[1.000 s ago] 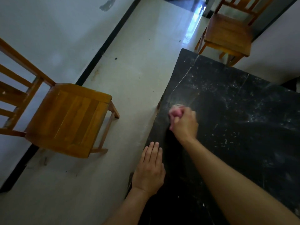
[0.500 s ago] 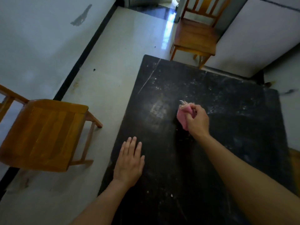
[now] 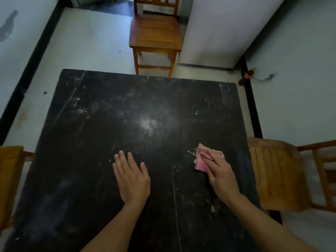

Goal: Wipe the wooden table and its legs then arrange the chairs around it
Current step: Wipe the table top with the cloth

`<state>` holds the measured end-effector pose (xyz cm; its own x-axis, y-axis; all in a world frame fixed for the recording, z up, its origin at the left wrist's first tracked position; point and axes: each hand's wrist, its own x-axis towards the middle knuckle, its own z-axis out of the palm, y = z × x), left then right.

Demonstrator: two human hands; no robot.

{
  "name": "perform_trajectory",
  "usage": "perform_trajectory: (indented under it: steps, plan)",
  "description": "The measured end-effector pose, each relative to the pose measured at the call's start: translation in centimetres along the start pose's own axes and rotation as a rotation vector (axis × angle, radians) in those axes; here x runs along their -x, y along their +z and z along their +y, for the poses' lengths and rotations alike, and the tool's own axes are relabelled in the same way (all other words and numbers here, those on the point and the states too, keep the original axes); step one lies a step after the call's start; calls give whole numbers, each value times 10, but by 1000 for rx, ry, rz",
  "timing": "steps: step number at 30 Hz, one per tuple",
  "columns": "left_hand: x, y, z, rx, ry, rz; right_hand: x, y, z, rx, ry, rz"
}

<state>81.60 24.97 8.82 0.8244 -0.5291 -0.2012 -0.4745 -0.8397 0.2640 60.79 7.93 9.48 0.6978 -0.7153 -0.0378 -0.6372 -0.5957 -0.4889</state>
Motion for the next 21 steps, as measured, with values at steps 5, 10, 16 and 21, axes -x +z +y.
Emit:
perform_trajectory:
  steps: [5,10,16,21]
  plan:
    - [-1,17,9,-70,-28,48,-93,-24,63,22,80,100]
    - [-3,23,12,-80,-47,101,-247,-45,88,61,208,236]
    - [-3,24,11,-107,-53,108,-202,-48,68,-22,115,373]
    - [-1,20,17,-117,-66,97,-147,-28,94,190,28,164]
